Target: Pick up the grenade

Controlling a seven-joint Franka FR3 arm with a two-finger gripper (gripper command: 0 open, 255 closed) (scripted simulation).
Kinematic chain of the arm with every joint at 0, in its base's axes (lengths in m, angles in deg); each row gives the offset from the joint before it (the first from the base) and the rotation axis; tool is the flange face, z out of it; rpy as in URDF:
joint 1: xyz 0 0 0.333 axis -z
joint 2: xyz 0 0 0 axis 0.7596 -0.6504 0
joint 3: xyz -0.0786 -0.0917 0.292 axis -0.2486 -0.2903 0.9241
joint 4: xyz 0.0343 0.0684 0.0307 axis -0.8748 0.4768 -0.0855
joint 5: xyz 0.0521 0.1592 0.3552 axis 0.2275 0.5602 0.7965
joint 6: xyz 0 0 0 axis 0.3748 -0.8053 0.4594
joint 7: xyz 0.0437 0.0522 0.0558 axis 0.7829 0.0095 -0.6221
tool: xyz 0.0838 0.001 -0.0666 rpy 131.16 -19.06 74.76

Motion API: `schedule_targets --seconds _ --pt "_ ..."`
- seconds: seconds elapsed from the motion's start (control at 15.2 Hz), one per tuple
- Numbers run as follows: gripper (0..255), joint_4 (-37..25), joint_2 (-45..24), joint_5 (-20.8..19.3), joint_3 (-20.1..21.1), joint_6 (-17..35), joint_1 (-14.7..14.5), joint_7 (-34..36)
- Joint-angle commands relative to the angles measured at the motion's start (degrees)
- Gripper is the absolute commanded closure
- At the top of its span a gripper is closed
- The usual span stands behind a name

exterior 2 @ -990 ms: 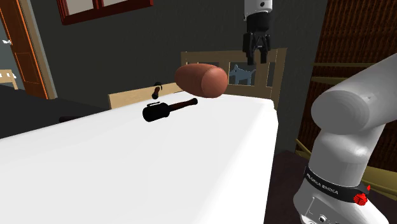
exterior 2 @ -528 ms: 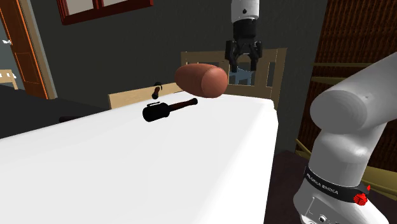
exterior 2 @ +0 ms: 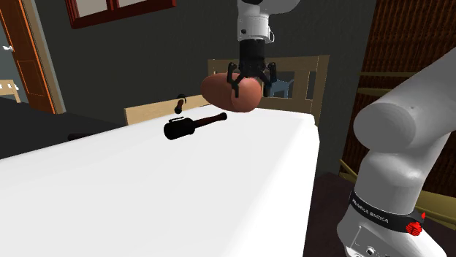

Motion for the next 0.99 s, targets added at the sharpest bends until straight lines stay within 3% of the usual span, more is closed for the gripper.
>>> schedule_targets --seconds 0.0,0.4,0.79,0.92 --pt "0 -1.64 -3.30 1.52 3.12 2.70 1.25 7.02" --pt "0 -7.18 -14.67 2.06 11.80 11.48 5.92 26.65" --pt "0 -15.24 -28.95 -4.60 18.99 19.22 10.72 48.26" --pt "0 -15.20 -30.10 -5.37 19.18 20.34 10.70 49.57"
